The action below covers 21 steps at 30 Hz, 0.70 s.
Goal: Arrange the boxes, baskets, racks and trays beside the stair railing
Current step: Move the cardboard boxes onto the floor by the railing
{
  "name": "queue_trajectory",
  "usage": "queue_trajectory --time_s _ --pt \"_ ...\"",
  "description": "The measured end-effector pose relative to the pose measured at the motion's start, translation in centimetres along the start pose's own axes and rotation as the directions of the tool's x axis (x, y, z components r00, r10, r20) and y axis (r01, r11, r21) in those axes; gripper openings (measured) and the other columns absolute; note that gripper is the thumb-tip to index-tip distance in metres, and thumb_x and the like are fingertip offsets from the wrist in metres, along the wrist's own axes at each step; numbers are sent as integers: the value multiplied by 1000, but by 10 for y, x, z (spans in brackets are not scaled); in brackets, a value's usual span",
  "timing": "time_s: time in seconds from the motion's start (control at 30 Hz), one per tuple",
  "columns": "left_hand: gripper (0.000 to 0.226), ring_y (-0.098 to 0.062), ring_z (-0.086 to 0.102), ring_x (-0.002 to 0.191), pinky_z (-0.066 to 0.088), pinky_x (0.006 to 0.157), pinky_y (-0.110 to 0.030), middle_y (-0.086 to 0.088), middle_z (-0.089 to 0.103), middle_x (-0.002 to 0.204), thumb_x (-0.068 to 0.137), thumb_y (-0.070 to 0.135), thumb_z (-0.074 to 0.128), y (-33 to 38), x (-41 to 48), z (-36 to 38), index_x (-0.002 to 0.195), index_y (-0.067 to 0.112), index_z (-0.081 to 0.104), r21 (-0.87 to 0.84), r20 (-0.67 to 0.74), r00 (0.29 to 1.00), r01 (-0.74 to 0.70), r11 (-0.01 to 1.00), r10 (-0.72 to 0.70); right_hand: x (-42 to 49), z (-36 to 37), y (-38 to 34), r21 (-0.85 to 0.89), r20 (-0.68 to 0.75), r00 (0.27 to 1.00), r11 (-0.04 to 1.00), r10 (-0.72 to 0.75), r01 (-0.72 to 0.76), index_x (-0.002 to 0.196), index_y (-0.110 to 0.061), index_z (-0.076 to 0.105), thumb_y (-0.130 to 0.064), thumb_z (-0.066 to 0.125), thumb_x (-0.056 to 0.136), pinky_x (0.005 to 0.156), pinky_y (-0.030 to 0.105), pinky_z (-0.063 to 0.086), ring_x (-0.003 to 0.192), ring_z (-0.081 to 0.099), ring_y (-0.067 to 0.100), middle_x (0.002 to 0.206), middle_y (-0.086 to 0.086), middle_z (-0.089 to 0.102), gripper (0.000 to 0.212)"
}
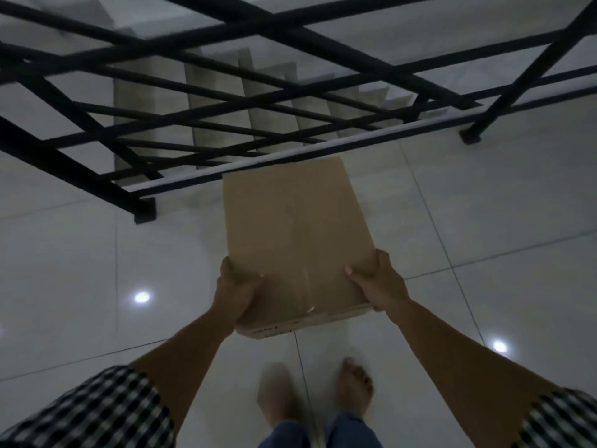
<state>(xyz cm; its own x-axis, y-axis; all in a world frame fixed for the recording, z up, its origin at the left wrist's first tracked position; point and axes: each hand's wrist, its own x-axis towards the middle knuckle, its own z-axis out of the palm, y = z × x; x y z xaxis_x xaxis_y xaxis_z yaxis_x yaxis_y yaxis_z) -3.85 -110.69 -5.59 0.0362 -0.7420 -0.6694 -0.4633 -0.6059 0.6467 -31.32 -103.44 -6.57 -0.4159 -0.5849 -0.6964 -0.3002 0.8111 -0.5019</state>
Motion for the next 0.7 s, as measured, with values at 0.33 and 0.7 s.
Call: queue_trajectory --time_s 0.33,0.7 --pt "74 -20 47 111 42 88 -36 5 47 120 80 26 77 -19 66 62 135 22 27 -158 -70 995 63 985 -75 122 16 -24 -191 -127 969 964 -213 186 148 -32 29 -53 76 78 98 48 48 127 47 37 144 9 41 88" --pt "101 -37 40 130 38 104 -52 -14 28 149 75 58 61 27 -14 68 153 23 8 655 112 988 4 755 -102 26 14 -3 -238 -211 972 970 -106 55 155 -23 17 -43 71 86 110 52 36 149 13 35 164 13 4 90"
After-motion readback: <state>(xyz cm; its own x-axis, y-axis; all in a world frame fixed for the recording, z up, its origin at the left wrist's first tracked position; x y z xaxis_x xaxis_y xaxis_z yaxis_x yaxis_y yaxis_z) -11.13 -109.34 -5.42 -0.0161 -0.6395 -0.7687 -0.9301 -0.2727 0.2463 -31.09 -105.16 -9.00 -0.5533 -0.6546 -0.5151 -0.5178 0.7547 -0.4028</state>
